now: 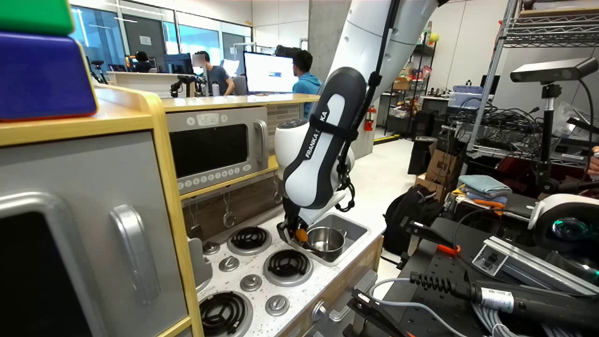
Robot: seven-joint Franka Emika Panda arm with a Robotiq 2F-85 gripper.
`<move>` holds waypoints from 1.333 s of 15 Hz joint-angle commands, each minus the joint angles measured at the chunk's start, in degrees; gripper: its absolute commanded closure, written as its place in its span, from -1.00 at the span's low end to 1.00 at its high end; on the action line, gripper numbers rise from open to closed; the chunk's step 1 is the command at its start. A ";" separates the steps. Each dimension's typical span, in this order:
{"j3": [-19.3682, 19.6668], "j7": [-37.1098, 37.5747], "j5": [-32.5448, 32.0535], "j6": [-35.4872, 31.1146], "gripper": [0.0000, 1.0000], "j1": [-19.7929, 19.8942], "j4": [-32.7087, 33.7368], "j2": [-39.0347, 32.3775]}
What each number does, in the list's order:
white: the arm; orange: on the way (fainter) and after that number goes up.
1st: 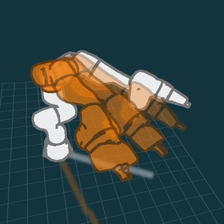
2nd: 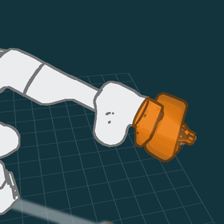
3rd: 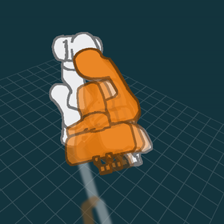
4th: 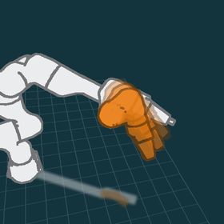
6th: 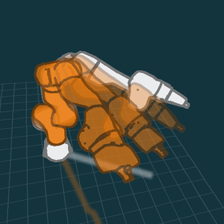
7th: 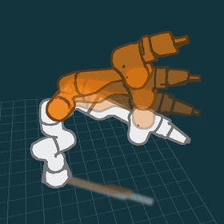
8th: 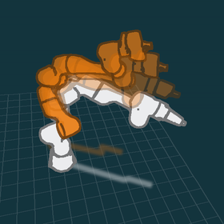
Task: Put the plastic bread inside the silver pot in the sink
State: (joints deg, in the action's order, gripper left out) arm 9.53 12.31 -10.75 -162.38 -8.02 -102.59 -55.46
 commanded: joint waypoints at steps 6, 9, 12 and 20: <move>3.64 5.35 8.36 7.02 0.86 5.79 0.96 -2.66; 1.21 8.36 13.51 8.42 0.86 8.19 3.60 -5.34; -0.54 10.15 17.54 7.86 0.86 8.86 5.95 -7.00; -0.43 16.61 23.23 11.89 0.86 8.89 15.50 -11.67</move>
State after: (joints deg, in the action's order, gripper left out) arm 9.18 27.09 10.55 -153.80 -0.18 -92.65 -63.80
